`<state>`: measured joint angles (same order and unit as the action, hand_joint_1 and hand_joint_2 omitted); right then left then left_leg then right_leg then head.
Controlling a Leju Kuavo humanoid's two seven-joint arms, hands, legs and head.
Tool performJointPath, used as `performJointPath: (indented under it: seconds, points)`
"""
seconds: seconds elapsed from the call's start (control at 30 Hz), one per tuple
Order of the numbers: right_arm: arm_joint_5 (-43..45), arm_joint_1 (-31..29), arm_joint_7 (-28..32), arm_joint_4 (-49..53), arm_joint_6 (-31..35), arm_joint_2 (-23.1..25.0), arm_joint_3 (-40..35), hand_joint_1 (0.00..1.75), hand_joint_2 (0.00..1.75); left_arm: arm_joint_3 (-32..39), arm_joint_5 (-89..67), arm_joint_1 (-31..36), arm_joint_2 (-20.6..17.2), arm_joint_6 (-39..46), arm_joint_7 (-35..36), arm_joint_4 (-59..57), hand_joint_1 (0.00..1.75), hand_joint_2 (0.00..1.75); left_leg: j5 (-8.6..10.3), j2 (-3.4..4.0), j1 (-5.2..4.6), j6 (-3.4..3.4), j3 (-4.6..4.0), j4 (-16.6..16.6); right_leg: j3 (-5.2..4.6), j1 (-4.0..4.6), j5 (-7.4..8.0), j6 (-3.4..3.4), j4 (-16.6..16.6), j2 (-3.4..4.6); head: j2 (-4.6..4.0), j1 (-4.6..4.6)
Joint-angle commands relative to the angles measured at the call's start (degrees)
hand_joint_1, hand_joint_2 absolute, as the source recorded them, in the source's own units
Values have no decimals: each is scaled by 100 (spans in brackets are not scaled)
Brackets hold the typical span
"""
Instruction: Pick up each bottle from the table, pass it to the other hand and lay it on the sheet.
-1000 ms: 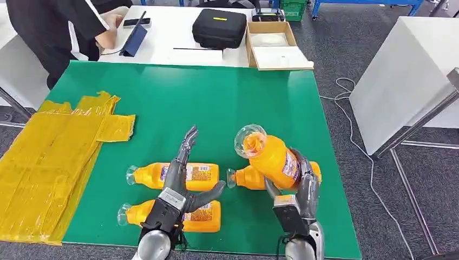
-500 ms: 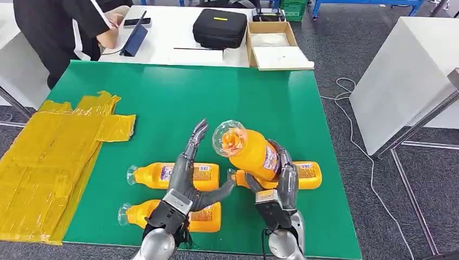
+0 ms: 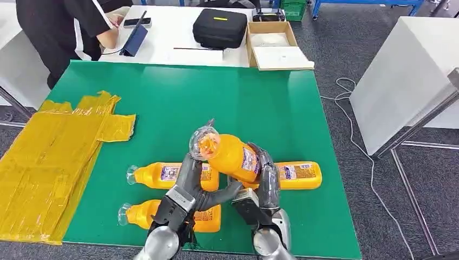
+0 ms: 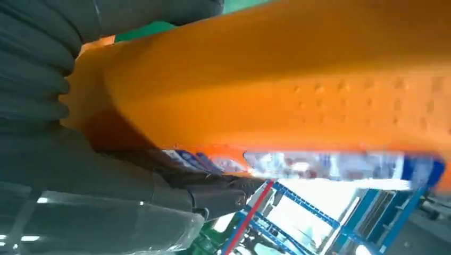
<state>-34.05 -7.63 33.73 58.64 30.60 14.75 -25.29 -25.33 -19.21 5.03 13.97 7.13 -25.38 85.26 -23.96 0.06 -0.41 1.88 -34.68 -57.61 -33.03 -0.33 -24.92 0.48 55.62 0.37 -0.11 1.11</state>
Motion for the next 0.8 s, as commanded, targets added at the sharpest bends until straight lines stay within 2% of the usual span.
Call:
performJointPath:
  seconds: [0.03,0.23,0.43,0.8]
  points:
    - [-35,-355,26,-749,71,118,-260,175,175,-135,24,174,68,-46,35,-438,0,175,-2,0,1,-13,12,3,13,1,-1,-1,-4,-2,0,0]
    - [-14,-383,36,-800,93,111,-267,175,175,-141,26,177,59,-46,35,-442,0,175,-2,-3,0,-14,15,3,16,-1,-2,-2,-4,-5,0,0]
    - [173,-541,279,-1006,200,208,-632,175,175,-208,213,293,72,-162,84,-537,0,175,-2,0,1,-16,12,0,12,-1,-1,-3,0,-1,0,-2]
    - [620,-693,346,-847,450,195,-1129,175,175,-203,552,584,157,-241,144,-859,0,175,-1,-3,-1,-21,16,1,18,-3,-4,-2,0,-6,0,0]
